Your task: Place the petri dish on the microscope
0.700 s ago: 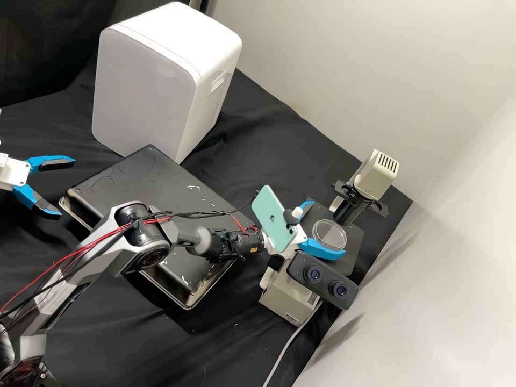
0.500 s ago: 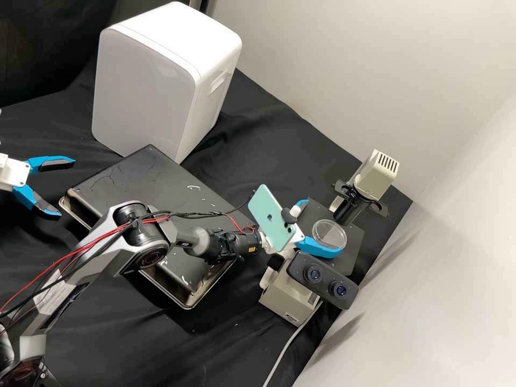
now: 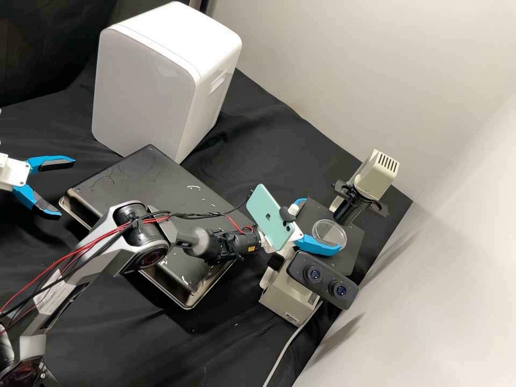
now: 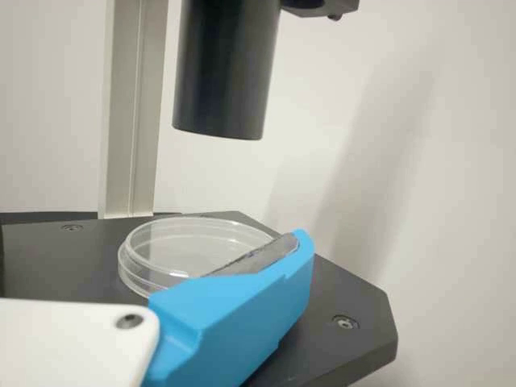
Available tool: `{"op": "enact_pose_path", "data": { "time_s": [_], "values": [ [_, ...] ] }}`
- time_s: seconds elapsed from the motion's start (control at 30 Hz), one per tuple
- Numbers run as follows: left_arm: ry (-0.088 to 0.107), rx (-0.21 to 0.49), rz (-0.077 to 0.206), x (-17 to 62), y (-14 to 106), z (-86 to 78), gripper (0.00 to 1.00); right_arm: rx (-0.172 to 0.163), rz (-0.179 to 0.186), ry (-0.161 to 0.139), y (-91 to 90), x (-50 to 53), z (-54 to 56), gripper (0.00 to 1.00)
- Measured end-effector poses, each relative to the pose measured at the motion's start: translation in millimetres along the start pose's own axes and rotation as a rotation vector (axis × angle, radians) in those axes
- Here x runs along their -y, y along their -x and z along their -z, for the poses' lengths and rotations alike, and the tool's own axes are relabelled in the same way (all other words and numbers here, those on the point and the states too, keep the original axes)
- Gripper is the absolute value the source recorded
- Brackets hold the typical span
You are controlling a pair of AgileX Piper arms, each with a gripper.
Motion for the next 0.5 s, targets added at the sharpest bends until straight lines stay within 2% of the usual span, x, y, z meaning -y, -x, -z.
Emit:
{"op": "enact_pose_path", "data": {
  "time_s": [0.07,0.13,0.17,0.27,0.37,0.5],
  "values": [
    [-0.003,-0.003,-0.003,-0.4,0.1,-0.3,1.00,0.000,0.000,0.000,0.0,0.0,0.0,1.00],
    [-0.019,-0.010,-0.015,-2.3,0.7,-1.6,1.00,0.000,0.000,0.000,0.0,0.0,0.0,1.00],
    [-0.034,-0.013,-0.023,-3.5,1.1,-2.5,1.00,0.000,0.000,0.000,0.0,0.0,0.0,1.00],
    [-0.063,-0.037,-0.064,-10.1,6.3,-4.4,1.00,0.000,0.000,0.000,0.0,0.0,0.0,1.00],
    [-0.089,-0.063,-0.093,-14.2,11.9,-5.6,1.00,0.000,0.000,0.000,0.0,0.0,0.0,1.00],
    [-0.136,-0.114,-0.135,-20.8,17.7,-6.3,1.00,0.000,0.000,0.000,0.0,0.0,0.0,1.00]
  ]
}}
